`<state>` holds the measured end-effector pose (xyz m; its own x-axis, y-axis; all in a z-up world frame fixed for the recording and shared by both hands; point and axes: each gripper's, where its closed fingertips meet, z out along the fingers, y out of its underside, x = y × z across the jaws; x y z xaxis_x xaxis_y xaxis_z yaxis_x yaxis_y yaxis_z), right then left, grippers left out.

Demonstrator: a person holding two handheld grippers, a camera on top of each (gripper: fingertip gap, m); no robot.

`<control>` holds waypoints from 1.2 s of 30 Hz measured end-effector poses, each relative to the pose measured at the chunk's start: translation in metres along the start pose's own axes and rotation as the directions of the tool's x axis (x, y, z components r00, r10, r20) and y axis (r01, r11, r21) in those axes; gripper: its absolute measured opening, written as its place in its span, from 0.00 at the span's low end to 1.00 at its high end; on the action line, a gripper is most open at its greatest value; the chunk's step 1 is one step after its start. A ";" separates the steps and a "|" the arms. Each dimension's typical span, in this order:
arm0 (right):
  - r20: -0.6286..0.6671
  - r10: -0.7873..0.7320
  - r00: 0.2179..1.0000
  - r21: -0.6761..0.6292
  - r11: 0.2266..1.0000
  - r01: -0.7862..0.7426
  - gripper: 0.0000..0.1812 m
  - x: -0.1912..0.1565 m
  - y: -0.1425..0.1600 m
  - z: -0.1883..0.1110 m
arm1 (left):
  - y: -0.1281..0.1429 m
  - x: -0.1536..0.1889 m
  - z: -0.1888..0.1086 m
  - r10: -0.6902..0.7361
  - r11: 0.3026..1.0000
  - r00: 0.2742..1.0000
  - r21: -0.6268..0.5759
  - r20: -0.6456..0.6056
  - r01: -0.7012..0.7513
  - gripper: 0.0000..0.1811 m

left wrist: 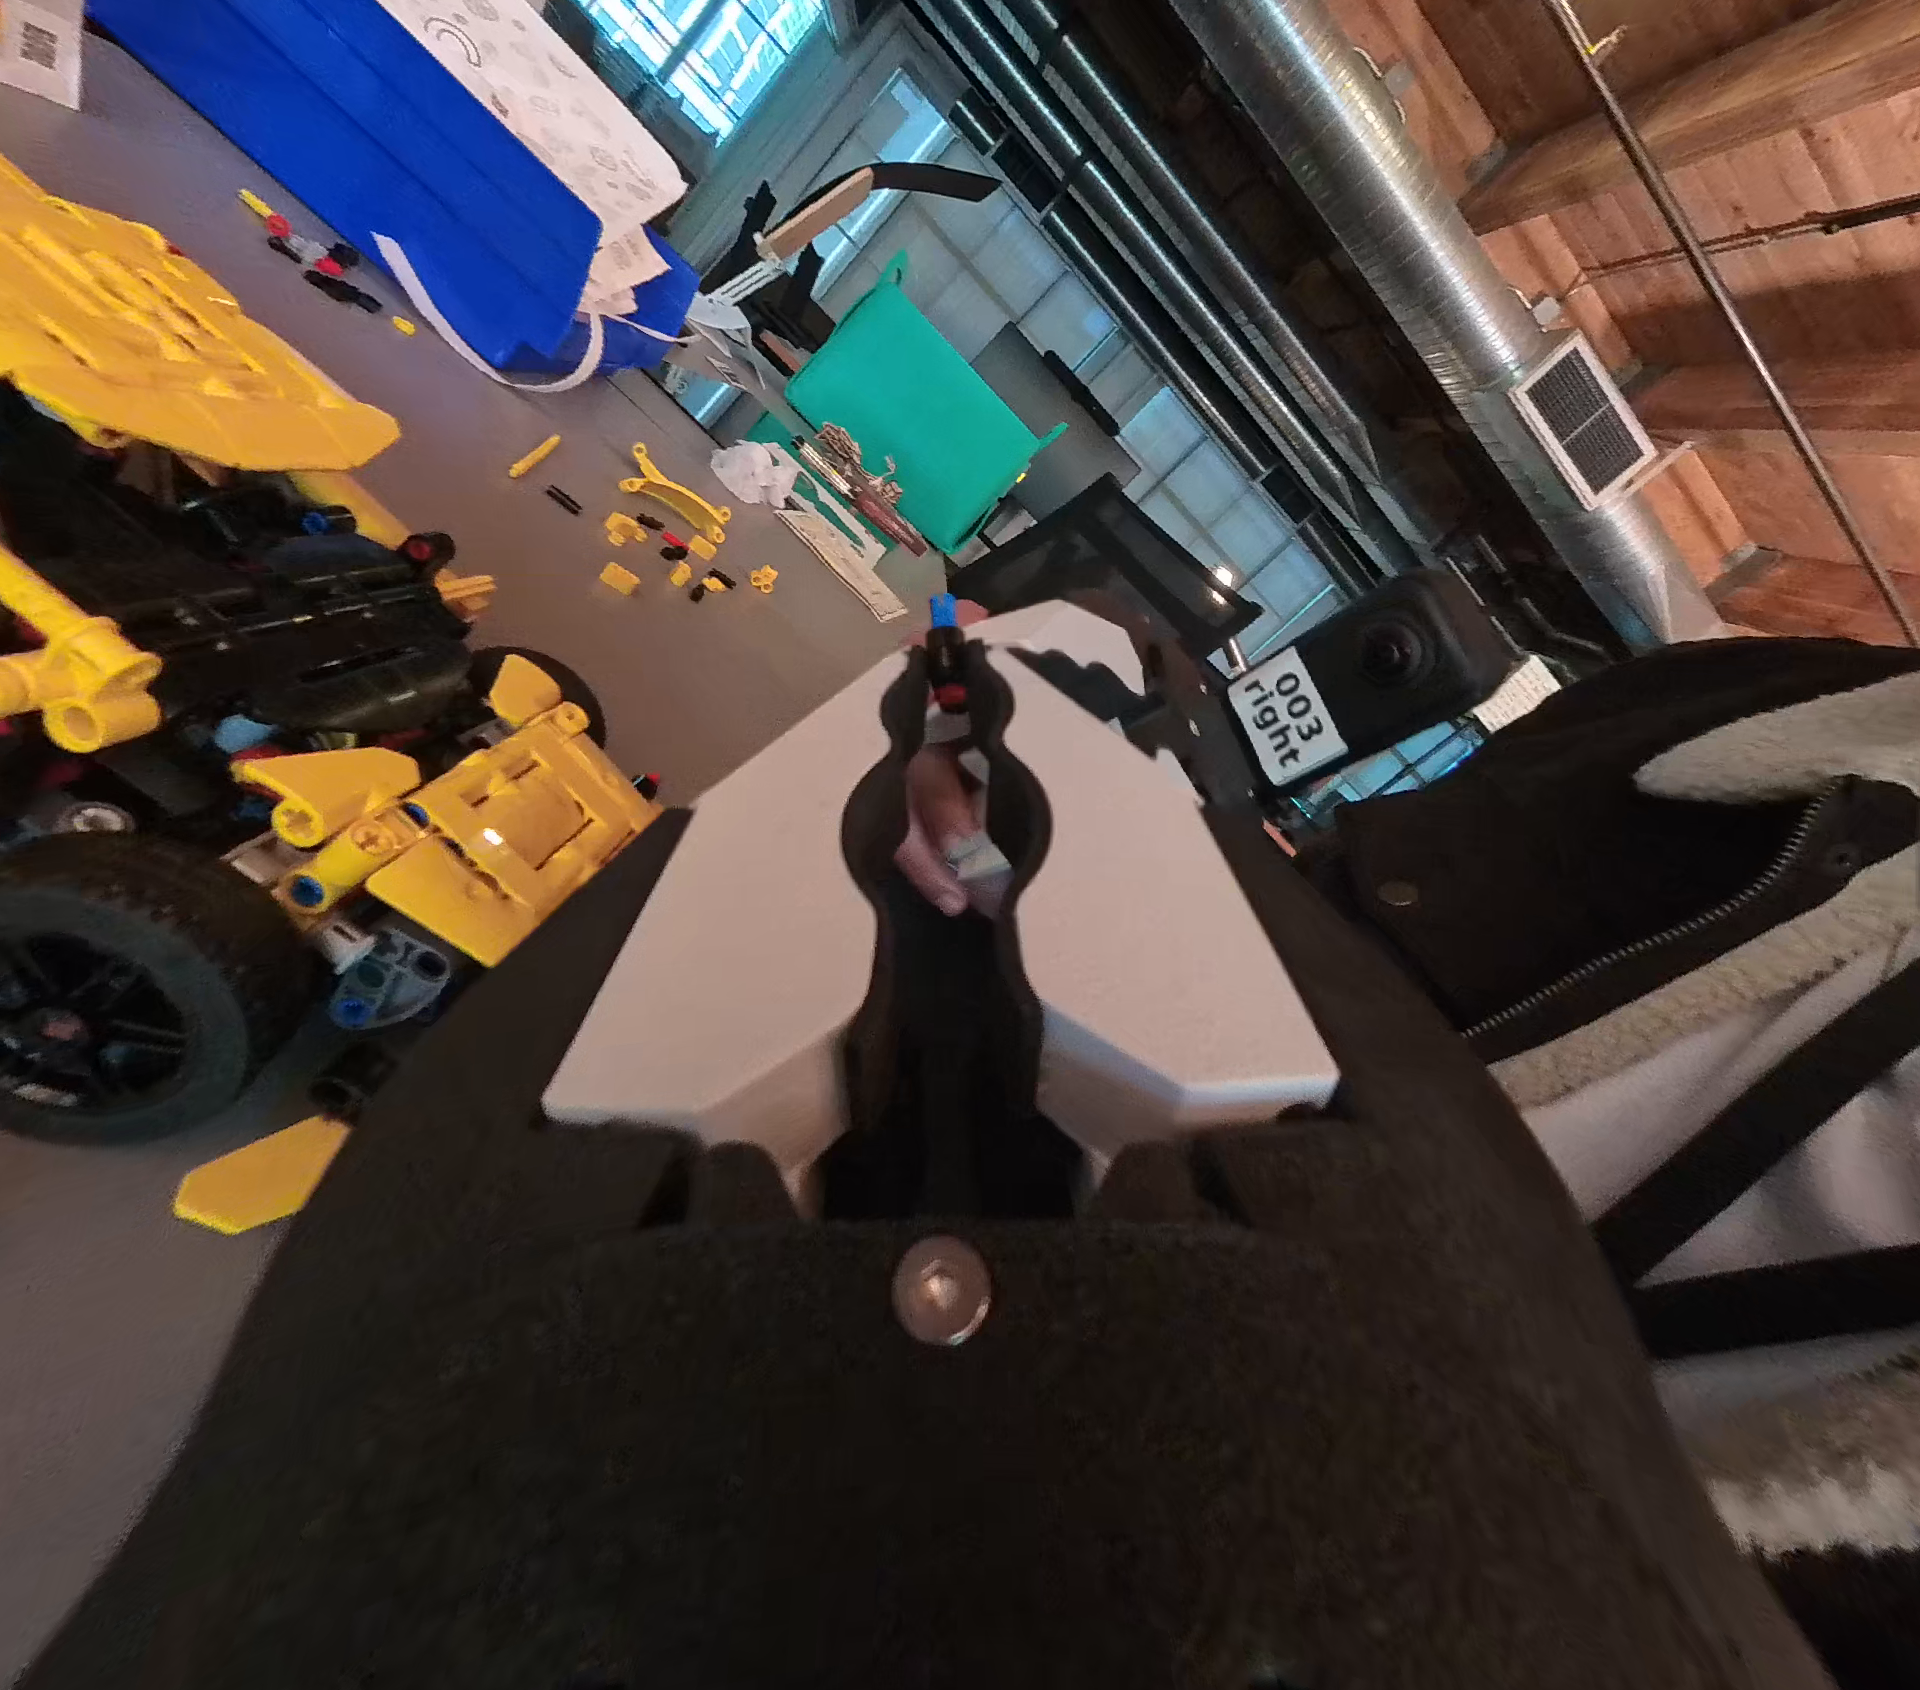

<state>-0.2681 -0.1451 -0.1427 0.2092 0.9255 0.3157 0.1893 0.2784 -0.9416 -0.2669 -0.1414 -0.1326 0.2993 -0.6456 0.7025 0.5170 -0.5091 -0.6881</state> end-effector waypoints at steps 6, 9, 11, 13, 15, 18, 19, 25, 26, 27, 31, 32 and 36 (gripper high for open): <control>0.064 0.029 0.998 0.079 0.996 -0.034 0.05 0.000 -0.005 -0.005 | 0.002 0.007 0.001 -0.024 1.000 0.998 -0.011 -0.054 0.024 0.04; 0.047 -0.005 0.999 0.080 0.997 0.001 0.05 0.000 -0.005 -0.004 | 0.002 0.006 0.001 -0.032 0.999 0.998 -0.012 -0.057 0.031 0.04; 0.044 -0.013 0.999 0.084 0.996 0.010 0.05 0.000 -0.005 -0.005 | 0.003 0.007 0.002 -0.035 0.999 0.998 -0.019 -0.061 0.034 0.04; 0.041 -0.026 0.999 0.089 0.996 0.023 0.05 -0.001 -0.006 -0.004 | 0.005 0.006 0.002 -0.035 0.999 0.998 -0.030 -0.059 0.033 0.04; 0.049 -0.021 0.999 0.086 0.996 0.017 0.05 -0.001 -0.005 -0.005 | 0.006 0.006 0.002 -0.040 0.999 0.997 -0.033 -0.061 0.038 0.04; 0.031 -0.077 0.997 0.065 0.995 0.075 0.05 -0.001 -0.004 -0.005 | 0.006 0.006 0.003 -0.045 0.998 0.997 -0.035 -0.061 0.043 0.04; 0.023 -0.096 0.995 0.047 0.994 0.095 0.05 -0.001 -0.003 -0.005 | 0.007 0.004 0.003 -0.045 0.998 0.998 -0.037 -0.051 0.043 0.04; 0.049 -0.050 0.998 0.021 0.999 0.049 0.04 -0.002 -0.002 -0.005 | 0.007 0.003 0.004 -0.057 0.998 0.997 -0.021 -0.051 0.056 0.04; 0.053 -0.048 0.997 0.017 0.999 0.047 0.04 -0.002 -0.001 -0.005 | 0.008 0.003 0.005 -0.049 0.999 0.998 -0.023 -0.044 0.048 0.04; 0.054 -0.042 0.998 0.008 0.999 0.042 0.04 -0.002 0.001 -0.004 | 0.008 0.002 0.005 -0.046 0.999 0.998 -0.026 -0.036 0.046 0.04; 0.125 0.080 0.989 0.042 0.995 -0.086 0.04 -0.004 -0.004 -0.007 | 0.009 0.006 0.006 -0.084 0.996 0.993 -0.030 -0.085 0.082 0.04; 0.137 0.081 0.987 0.038 0.995 -0.087 0.04 -0.004 -0.003 -0.007 | 0.010 0.006 0.006 -0.089 0.996 0.992 -0.033 -0.087 0.086 0.04; 0.136 0.143 0.980 0.015 0.989 -0.146 0.05 -0.002 0.004 -0.004 | 0.010 0.001 0.006 -0.081 0.996 0.995 -0.045 -0.053 0.079 0.04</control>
<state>-0.2634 -0.1468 -0.1467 0.1016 0.9820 0.1590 0.1420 0.1439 -0.9793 -0.2567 -0.1441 -0.1380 0.2136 -0.6314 0.7455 0.5023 -0.5835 -0.6381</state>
